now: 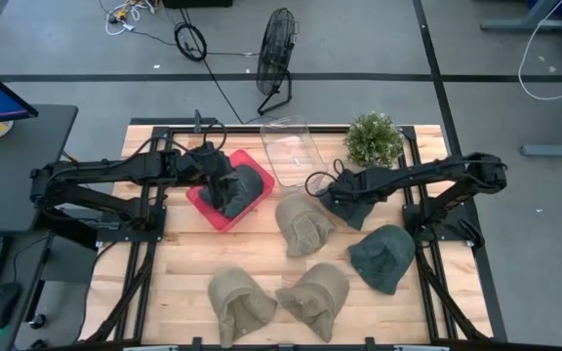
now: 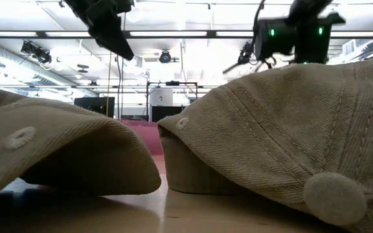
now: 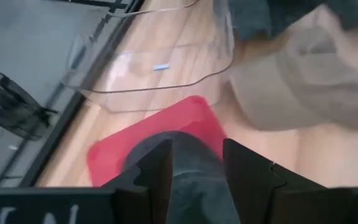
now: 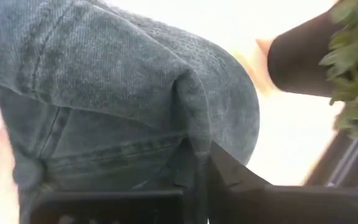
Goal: Pick & Place hat
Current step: Put the top blue cap into the red bin
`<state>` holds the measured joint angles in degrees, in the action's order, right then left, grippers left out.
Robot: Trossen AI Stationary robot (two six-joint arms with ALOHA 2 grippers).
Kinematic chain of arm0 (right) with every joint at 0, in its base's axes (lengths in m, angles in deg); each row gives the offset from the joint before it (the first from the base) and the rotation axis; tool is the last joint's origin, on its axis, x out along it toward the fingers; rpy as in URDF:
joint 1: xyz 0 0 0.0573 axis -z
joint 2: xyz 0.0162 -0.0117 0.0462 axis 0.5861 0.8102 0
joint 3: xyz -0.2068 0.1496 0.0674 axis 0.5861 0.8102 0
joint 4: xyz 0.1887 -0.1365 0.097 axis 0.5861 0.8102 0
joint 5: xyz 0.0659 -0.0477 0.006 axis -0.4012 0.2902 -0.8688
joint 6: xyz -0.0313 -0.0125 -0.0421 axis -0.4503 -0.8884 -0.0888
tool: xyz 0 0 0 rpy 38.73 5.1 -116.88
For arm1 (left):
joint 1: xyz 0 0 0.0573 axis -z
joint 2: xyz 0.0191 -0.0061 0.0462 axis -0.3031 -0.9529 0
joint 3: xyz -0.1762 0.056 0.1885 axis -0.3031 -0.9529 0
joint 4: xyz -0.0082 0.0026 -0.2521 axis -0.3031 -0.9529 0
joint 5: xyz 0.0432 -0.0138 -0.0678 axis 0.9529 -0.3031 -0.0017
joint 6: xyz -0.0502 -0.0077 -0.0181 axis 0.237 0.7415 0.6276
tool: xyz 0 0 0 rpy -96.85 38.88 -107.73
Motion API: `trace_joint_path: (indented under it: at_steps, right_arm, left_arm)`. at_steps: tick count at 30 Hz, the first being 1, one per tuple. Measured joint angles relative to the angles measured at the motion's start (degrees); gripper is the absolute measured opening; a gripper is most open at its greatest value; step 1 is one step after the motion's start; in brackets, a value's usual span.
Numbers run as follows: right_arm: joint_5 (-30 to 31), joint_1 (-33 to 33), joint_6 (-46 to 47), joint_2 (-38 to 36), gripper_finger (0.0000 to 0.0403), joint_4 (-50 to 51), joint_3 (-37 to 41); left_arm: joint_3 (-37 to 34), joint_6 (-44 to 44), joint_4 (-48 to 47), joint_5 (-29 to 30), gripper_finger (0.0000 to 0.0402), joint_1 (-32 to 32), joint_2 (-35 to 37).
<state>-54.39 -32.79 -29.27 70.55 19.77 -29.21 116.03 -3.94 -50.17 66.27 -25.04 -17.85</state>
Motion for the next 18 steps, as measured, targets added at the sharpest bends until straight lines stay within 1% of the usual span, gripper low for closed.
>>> trace_joint_path:
  at_steps: [4, 6, 8, 12, 18]
  right_arm:
    - [0.3, -3.8, 0.5, 0.0, 0.0008, 4.3, -5.6]
    - [0.4, -5.9, -1.2, 0.0, 0.0008, 4.4, -7.7]
    - [0.5, -7.8, -3.7, 0.0, 0.0008, 3.7, -9.4]
    - [0.7, -10.8, -10.8, 0.0, 0.0008, -1.8, -10.9]
    - [0.7, -13.7, -21.5, 0.0, 0.0008, -13.3, -11.0]
  left_arm:
    - [0.0, 0.9, 2.9, -6.5, 0.0143, 0.7, 0.0]
    - [0.0, 1.2, 6.2, -7.9, 0.0142, 1.9, -0.6]
    - [0.0, 1.4, 9.7, -8.1, 0.0142, 3.2, -1.1]
    - [0.0, 1.5, 18.9, -8.1, 0.0142, 5.2, -4.1]
    - [0.0, 1.5, 33.1, -8.1, 0.0142, 6.6, -11.1]
